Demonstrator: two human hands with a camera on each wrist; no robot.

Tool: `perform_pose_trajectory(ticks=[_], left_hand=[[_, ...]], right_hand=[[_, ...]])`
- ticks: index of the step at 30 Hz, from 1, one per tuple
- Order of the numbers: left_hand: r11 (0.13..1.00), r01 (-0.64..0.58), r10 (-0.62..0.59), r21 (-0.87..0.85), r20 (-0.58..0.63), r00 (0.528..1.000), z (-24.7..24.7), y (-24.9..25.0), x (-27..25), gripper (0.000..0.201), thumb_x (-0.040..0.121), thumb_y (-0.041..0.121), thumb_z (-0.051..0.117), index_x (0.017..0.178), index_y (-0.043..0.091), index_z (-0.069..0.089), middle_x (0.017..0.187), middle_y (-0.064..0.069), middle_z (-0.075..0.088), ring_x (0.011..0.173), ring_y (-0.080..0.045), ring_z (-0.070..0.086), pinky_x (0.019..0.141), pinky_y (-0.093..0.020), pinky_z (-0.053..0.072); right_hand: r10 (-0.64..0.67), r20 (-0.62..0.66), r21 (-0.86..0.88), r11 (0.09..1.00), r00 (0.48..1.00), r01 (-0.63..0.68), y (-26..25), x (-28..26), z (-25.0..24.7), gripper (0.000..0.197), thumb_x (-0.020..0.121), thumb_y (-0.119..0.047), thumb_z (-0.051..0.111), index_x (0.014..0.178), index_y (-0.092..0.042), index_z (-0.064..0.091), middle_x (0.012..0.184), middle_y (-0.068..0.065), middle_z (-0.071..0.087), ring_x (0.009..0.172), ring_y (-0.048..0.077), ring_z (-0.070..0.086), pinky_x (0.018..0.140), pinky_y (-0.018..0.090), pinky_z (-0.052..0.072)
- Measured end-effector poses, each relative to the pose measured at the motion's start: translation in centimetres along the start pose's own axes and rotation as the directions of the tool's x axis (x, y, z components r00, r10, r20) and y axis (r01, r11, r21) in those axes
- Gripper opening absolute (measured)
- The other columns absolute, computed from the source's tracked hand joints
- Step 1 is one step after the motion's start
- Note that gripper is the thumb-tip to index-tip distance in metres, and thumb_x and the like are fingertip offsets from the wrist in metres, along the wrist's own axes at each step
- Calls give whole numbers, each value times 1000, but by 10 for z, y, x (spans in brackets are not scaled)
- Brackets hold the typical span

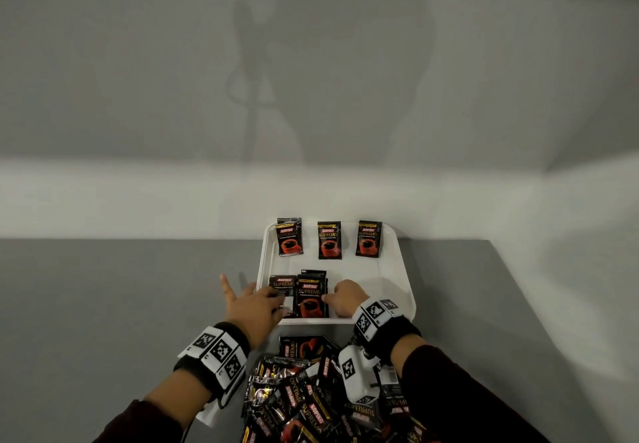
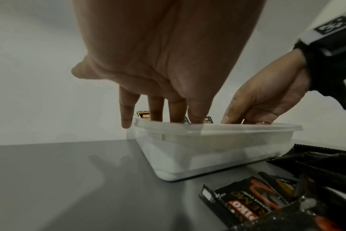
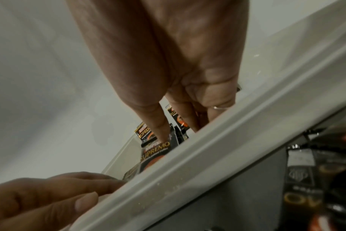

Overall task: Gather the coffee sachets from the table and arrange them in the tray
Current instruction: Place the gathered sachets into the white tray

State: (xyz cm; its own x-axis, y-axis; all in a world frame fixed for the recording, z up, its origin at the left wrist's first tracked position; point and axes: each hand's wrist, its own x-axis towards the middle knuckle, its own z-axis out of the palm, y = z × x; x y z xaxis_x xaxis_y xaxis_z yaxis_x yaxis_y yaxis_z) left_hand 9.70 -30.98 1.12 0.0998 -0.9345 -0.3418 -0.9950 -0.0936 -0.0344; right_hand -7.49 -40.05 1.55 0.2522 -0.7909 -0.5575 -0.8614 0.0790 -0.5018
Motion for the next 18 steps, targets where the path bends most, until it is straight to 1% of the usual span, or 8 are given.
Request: perform_pose_trajectory(ticks=[2, 4, 5, 8, 10, 13, 15, 18], left_hand=[[999, 3, -4, -40, -31, 1000, -3, 1, -4, 46, 94, 55, 22, 135, 41, 38, 146, 14, 34, 142, -22, 21, 93, -73, -21], [995, -11, 0, -102, -105, 994, -8, 2, -11, 44, 95, 51, 27, 135, 39, 40, 146, 12, 35, 141, -21, 21, 97, -71, -18], [990, -22, 2, -143, -145, 989, -11, 2, -16, 42, 95, 48, 30, 135, 37, 41, 146, 10, 35, 141, -21, 22, 102, -70, -13], [936, -133, 37, -325, -285, 958, -13, 3, -41, 38, 93, 35, 47, 130, 27, 50, 138, 1, 45, 132, -23, 36, 113, -54, 17], [854, -277, 105, -441, -374, 922, -7, 7, -65, 32, 89, 20, 57, 121, 17, 60, 124, -6, 55, 116, -24, 48, 103, -36, 36], [753, -389, 197, -531, -382, 903, 14, 13, -112, 23, 86, 12, 62, 108, 14, 68, 106, 0, 62, 89, -10, 57, 81, -11, 41], [743, -373, 245, -556, -292, 924, 33, 16, -143, 20, 87, 21, 62, 107, 23, 67, 102, 9, 62, 83, -1, 56, 77, -15, 48], [783, -323, 277, -532, -167, 946, 67, 17, -180, 24, 86, 33, 62, 110, 32, 63, 108, 14, 57, 95, -1, 56, 87, -24, 49]], right_hand=[[-44, -32, -7, 999, 999, 44, 1, -11, -4, 28, 93, -26, 52, 96, 1, 59, 97, 12, 61, 88, 23, 59, 79, 27, 45], [-119, -114, 29, 992, 986, 123, 7, -28, -9, 45, 93, -26, 52, 130, -1, 46, 127, 14, 54, 115, 26, 53, 96, 32, 41], [-170, -158, 58, 982, 973, 181, 11, -41, -10, 48, 93, -25, 52, 136, -5, 42, 131, 12, 51, 118, 23, 52, 98, 32, 41], [-322, -288, 90, 928, 902, 361, 31, -85, -10, 38, 92, -19, 55, 129, -14, 49, 116, 2, 56, 103, 17, 56, 89, 27, 46], [-375, -322, 84, 903, 869, 421, 50, -116, -3, 26, 90, -17, 58, 116, -18, 58, 102, -3, 59, 90, 12, 58, 82, 18, 46], [-408, -259, 61, 898, 875, 437, 84, -163, 17, 17, 84, -22, 66, 101, -22, 64, 90, -12, 60, 84, 1, 57, 75, 6, 40], [-405, -153, 37, 909, 901, 415, 106, -190, 35, 24, 79, -28, 72, 101, -27, 63, 90, -19, 57, 82, -8, 53, 72, 5, 38], [-396, 55, -66, 915, 917, 399, 134, -216, 66, 39, 75, -34, 74, 110, -29, 59, 104, -20, 50, 82, -12, 46, 77, 11, 37]])
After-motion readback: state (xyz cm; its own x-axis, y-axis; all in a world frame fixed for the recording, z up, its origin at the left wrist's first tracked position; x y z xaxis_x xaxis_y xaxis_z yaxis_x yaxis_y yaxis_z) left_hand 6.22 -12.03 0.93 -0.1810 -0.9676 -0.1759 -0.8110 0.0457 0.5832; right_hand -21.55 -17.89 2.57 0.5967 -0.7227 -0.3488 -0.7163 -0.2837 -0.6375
